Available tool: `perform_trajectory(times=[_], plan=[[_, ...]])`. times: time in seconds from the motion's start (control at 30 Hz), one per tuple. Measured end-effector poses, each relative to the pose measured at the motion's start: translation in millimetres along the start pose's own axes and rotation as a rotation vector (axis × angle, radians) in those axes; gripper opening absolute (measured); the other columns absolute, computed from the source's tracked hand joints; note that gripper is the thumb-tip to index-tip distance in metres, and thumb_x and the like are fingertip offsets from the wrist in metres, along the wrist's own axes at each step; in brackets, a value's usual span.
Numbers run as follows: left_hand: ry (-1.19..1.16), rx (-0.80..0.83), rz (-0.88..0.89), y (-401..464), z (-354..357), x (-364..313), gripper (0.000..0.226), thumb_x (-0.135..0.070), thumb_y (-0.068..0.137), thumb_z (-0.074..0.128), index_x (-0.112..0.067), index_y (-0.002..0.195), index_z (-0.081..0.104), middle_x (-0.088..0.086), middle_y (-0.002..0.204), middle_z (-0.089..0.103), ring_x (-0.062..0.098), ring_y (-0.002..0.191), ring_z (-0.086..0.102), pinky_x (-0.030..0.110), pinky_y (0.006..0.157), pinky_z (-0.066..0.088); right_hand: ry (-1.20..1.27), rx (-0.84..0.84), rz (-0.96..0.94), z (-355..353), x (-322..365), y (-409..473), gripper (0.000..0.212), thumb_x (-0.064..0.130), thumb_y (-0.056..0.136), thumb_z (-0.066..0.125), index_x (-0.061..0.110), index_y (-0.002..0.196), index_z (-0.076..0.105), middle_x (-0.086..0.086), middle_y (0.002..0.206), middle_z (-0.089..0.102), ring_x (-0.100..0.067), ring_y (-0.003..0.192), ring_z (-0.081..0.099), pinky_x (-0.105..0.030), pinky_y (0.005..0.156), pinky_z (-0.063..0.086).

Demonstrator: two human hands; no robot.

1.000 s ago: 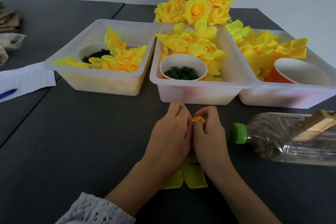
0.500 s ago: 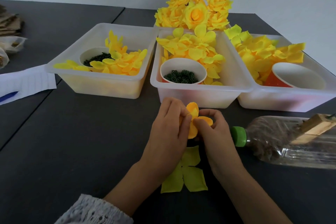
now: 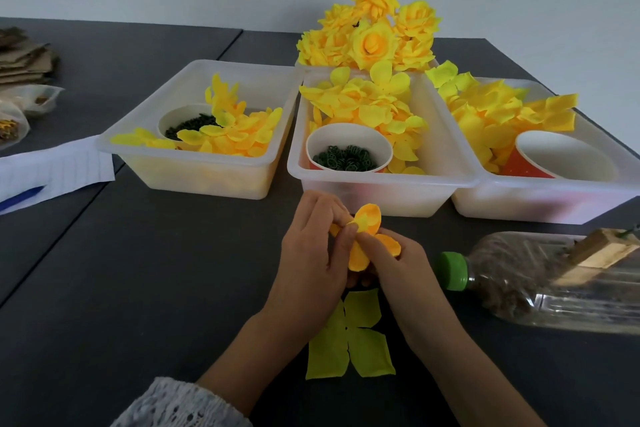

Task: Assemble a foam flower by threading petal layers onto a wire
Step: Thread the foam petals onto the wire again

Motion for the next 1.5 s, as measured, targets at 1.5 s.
perform_trajectory(times=[1.5], plan=[[0.339,0.436,-0.477,-9,16,13,0.030,-0.036,0.101,0.036,-0.036,0.072,0.029,-0.014,0.076,0.045,0.001,0.070,0.047,0.016,0.057,0.037,-0.366,-0.320,-0.024,10,1,-2,0.025,0.025,0.089,0.060,0.021,0.069,0.046,0.004,0.061,0.052,-0.005,0.051,0.045,-0.014,0.046,0.030]])
Point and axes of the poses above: each hand's wrist, its own y-axis towards the middle knuckle, its own z-axis out of the palm, x = y × z, the point moved 4 cm from there along y, towards the middle knuckle
